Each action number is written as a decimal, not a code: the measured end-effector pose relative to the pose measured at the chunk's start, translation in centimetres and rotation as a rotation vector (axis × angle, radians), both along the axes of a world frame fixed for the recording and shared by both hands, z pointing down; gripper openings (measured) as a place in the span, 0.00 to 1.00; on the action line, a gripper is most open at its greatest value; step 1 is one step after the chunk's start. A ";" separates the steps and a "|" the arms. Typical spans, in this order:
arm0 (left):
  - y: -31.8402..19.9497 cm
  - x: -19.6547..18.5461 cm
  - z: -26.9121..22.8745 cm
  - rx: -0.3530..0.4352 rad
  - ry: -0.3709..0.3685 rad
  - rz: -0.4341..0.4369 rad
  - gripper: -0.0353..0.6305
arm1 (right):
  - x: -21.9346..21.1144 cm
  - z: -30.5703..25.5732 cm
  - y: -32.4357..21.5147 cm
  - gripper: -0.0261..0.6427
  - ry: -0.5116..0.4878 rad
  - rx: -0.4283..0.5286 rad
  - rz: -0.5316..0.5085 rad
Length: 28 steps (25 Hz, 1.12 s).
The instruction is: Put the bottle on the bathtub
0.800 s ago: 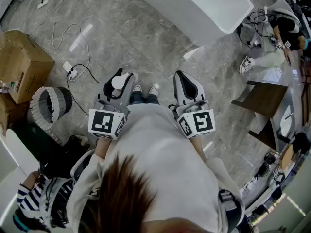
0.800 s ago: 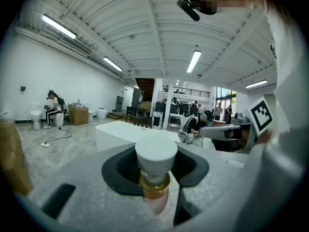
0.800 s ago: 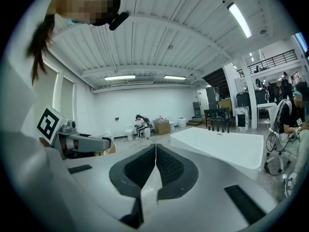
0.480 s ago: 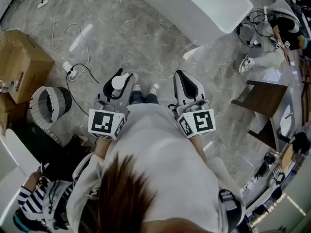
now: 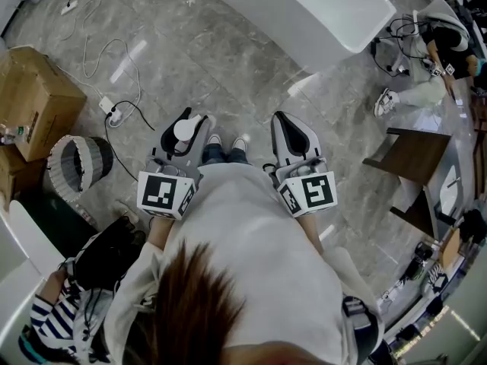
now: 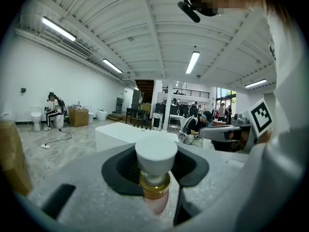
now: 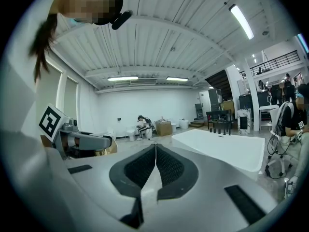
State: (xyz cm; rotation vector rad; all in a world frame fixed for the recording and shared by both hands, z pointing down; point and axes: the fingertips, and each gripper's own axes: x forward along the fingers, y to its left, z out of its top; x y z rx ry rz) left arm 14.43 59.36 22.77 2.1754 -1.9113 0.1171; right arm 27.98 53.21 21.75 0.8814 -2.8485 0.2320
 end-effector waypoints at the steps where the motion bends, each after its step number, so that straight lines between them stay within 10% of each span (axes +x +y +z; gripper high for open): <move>1: 0.0 0.1 -0.1 0.002 0.000 -0.004 0.28 | 0.1 0.0 0.0 0.06 -0.002 0.002 -0.002; 18: 0.3 0.7 -0.5 0.056 0.032 -0.114 0.28 | 5.6 1.4 -0.9 0.06 -0.002 -0.009 0.047; 28: -3.4 -2.7 -0.4 0.035 0.048 -0.066 0.28 | 1.1 1.7 -4.6 0.06 0.026 -0.044 0.060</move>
